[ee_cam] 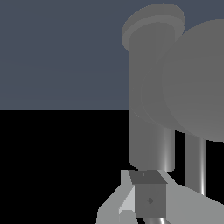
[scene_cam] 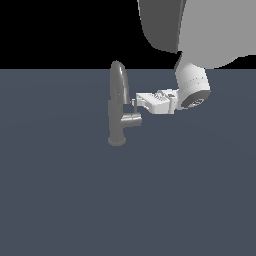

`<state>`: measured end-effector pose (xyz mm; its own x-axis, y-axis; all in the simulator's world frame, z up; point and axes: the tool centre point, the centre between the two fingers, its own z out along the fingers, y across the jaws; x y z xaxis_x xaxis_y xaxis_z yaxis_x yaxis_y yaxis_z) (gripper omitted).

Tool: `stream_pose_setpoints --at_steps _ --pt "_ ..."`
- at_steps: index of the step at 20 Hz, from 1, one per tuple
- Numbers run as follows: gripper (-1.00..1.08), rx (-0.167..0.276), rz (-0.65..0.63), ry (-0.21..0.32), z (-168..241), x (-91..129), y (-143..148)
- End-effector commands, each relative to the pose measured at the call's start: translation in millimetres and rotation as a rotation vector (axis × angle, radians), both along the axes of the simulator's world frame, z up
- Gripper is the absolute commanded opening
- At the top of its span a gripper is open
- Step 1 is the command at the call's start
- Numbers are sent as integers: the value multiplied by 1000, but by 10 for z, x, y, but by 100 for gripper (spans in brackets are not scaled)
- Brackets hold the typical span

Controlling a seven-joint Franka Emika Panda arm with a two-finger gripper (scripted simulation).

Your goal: Turn on the faucet by rotating a designated handle.

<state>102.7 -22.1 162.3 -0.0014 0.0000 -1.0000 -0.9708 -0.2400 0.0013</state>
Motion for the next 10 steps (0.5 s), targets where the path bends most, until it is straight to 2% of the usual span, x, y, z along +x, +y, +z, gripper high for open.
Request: stream_pose_setpoints --at_steps 1,10 --pt "-100 0 0 0 7 -35 -8" --pt "-100 0 0 -1 38 -171 -39"
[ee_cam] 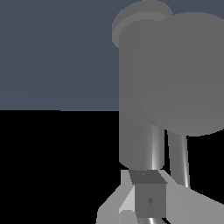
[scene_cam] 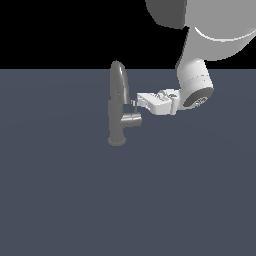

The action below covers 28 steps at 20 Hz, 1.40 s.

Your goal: Turn on the faucet by rotating a designated handle.

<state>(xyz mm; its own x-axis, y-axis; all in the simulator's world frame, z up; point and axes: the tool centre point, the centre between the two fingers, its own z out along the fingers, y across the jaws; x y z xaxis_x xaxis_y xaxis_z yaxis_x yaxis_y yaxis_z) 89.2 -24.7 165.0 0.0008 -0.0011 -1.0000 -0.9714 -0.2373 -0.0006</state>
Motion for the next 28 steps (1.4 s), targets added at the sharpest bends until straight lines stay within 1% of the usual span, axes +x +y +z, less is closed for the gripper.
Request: stream_pose_setpoints --at_steps 1,12,14,28 --pt "-100 1 3 1 14 -53 -16" --pt "-100 1 2 1 58 -256 -64" --pt "-100 0 0 -2 51 -222 -49" --pt "-100 1 2 0 -163 -599 -146"
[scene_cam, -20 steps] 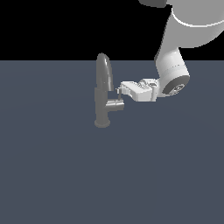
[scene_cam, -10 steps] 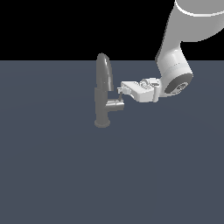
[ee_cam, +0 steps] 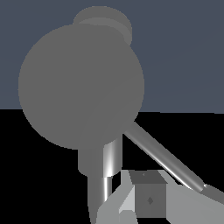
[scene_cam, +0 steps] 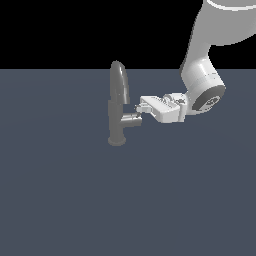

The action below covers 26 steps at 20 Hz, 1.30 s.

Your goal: Turn on the faucet by rotating a designated handle.

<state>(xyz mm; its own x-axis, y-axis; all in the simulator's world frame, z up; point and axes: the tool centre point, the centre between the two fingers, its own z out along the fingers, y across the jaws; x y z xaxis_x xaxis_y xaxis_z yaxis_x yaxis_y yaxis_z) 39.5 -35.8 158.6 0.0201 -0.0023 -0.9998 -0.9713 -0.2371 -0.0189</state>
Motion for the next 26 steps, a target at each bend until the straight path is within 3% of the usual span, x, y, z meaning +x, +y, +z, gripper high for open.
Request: stream_pose_setpoints --at_steps 1,4,6,15,16,17,26 --pt "-100 2 2 19 -115 -132 -45" --pt "-100 2 2 20 -169 -224 -69" --pt "-100 1 3 0 -73 -137 -33" --pt "-100 2 3 19 -698 -327 -93" --pt "-100 2 3 19 -698 -327 -93" --pt "-100 8 10 -13 -460 -230 -56" --pt "-100 6 7 0 -751 -143 -39"
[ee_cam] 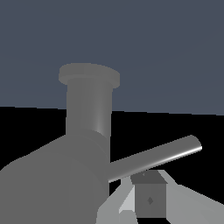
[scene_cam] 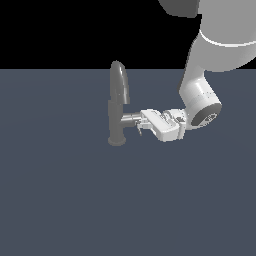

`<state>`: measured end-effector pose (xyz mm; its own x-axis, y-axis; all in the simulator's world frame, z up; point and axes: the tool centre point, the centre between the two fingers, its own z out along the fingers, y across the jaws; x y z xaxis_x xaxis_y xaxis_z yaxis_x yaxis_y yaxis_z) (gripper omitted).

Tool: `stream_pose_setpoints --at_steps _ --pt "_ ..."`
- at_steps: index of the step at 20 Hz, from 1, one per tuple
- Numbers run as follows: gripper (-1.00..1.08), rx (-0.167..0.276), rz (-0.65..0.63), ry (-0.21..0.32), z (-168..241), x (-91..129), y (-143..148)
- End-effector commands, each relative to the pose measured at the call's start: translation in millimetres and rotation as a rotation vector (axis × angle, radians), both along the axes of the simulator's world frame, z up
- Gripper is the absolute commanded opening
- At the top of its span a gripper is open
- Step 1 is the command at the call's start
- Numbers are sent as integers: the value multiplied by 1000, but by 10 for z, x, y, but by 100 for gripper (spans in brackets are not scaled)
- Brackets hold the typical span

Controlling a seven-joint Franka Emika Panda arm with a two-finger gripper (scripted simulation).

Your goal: Turn on the faucet by rotating a designated handle.

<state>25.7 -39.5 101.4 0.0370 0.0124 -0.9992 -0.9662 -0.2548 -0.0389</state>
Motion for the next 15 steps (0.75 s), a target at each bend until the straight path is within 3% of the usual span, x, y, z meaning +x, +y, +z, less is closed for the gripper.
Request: stream_pose_setpoints --at_steps 1,15 --pt "-100 -9 -12 19 -211 5 0" --pt "-100 -12 -15 35 -567 107 18"
